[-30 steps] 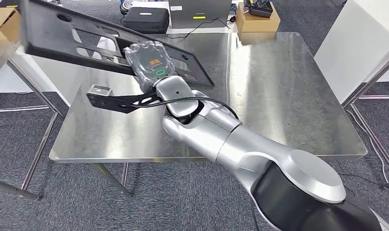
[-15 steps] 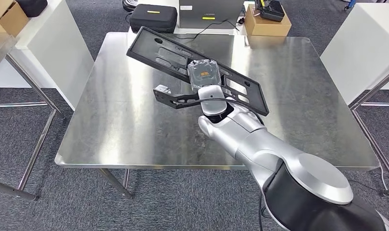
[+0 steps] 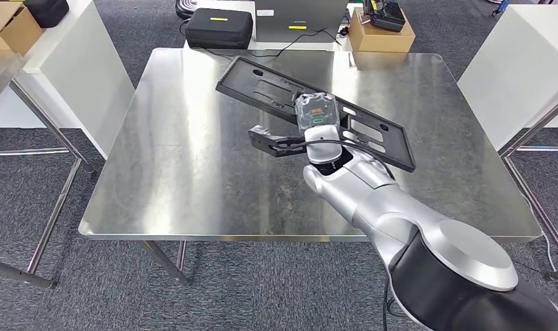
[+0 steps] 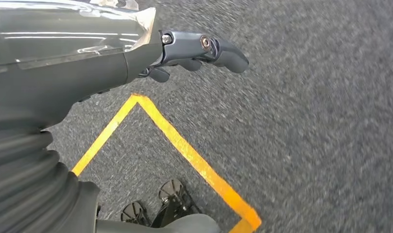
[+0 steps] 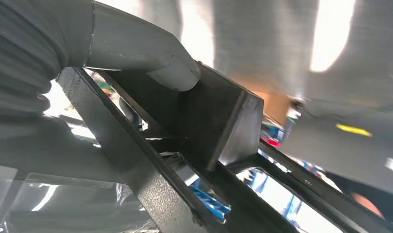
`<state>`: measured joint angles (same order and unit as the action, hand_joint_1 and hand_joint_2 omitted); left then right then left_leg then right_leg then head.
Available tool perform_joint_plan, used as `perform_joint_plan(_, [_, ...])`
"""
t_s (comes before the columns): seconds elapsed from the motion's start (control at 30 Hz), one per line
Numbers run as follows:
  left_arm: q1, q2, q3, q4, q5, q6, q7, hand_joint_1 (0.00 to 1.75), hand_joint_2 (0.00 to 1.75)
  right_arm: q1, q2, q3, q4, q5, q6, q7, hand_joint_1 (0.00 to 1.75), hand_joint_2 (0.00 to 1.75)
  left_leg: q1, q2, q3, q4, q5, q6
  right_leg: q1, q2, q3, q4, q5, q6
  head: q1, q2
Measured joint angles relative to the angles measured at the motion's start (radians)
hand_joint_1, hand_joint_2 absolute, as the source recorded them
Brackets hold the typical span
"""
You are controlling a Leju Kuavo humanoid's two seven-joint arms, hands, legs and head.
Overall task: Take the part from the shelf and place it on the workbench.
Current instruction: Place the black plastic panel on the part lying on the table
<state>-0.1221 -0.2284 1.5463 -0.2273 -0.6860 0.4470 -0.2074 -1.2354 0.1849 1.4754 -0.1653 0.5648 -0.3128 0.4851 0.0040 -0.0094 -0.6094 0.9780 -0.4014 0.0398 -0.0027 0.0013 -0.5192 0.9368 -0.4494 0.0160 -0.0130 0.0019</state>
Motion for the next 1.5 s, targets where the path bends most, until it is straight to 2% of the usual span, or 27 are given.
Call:
perform_joint_plan(0.03, [0.000,0.002,-0.001,0.001,-0.006,-0.016,0.006,0.00,1.75,0.000,-0.012,0.002,0.003,0.005,0.011,0.002,1.75,1.75,0.000,0.000,0.000,0.000,0.000,0.000,0.000,0.000,0.000,0.000,0.000,0.000,0.000,0.000])
perform_joint_plan(0.13, [0.003,0.008,-0.010,0.002,-0.023,-0.043,0.027,0.00,1.75,0.007,-0.043,0.010,0.010,0.019,0.030,0.010,0.44,0.44,0.000,0.002,0.000,0.000,0.000,0.000,0.002,0.001,0.000,0.001,0.000,0.001,0.000,0.000])
perform_joint_plan(0.17, [0.004,0.009,-0.014,0.002,-0.028,-0.041,0.031,0.00,1.31,0.011,-0.052,0.012,0.012,0.022,0.034,0.013,0.00,0.00,0.001,0.002,0.000,0.000,0.000,0.000,0.002,0.001,0.000,0.001,0.000,0.001,0.000,0.000])
perform_joint_plan(0.27, [0.003,0.010,-0.024,0.002,-0.042,0.003,0.050,0.00,0.00,0.025,-0.071,0.018,0.015,0.027,0.044,0.024,0.00,0.00,0.003,0.002,0.001,-0.001,0.000,-0.001,0.003,0.001,0.000,0.001,0.000,0.002,0.000,0.000])
perform_joint_plan(0.4, [0.005,0.012,-0.038,0.005,-0.057,0.017,0.111,0.00,0.00,0.049,-0.083,0.023,0.018,0.026,0.043,0.040,0.00,0.00,0.004,0.002,0.001,-0.001,-0.001,-0.002,0.004,0.001,-0.001,0.001,-0.002,0.003,-0.001,0.000])
perform_joint_plan(0.8, [0.005,0.019,-0.057,0.006,-0.061,-0.016,0.134,0.00,0.00,0.074,-0.114,0.035,0.024,0.019,0.046,0.041,0.00,0.00,0.006,0.002,0.001,-0.002,-0.001,-0.002,0.005,0.001,-0.001,0.001,-0.002,0.003,0.000,0.000])
perform_joint_plan(0.93, [0.005,0.020,-0.057,0.007,-0.050,-0.036,0.127,0.00,0.00,0.074,-0.116,0.020,0.023,-0.060,0.093,-0.035,0.00,0.00,0.006,0.002,0.001,-0.002,-0.001,-0.002,0.005,0.001,0.000,0.001,-0.002,0.003,0.000,0.000])
perform_joint_plan(1.1, [0.006,0.024,-0.057,0.007,-0.038,-0.066,0.123,0.00,0.00,0.077,-0.095,-0.070,0.018,-0.224,0.336,-0.195,0.00,0.00,0.006,0.002,0.001,-0.002,-0.001,-0.002,0.005,0.001,0.000,0.001,-0.002,0.003,-0.001,0.000])
perform_joint_plan(1.3, [0.008,0.027,-0.057,0.007,-0.036,-0.076,0.126,0.00,0.00,0.078,-0.078,-0.151,0.005,-0.261,0.450,-0.288,0.00,0.00,0.007,0.001,0.001,-0.002,-0.001,-0.002,0.006,0.000,0.000,0.001,-0.002,0.003,0.000,0.000])
perform_joint_plan(1.4, [0.009,0.028,-0.057,0.007,-0.032,-0.073,0.129,0.00,0.00,0.077,-0.075,-0.173,0.000,-0.261,0.438,-0.309,0.00,0.00,0.007,0.002,0.001,-0.002,-0.001,-0.002,0.006,0.000,0.000,0.001,-0.002,0.003,0.000,0.000])
perform_joint_plan(1.5, [0.010,0.027,-0.057,0.007,-0.026,-0.067,0.124,0.00,0.00,0.077,-0.075,-0.189,-0.007,-0.243,0.350,-0.314,0.00,0.00,0.007,0.002,0.001,-0.002,-0.001,-0.002,0.006,0.000,0.000,0.001,-0.002,0.003,0.000,0.000])
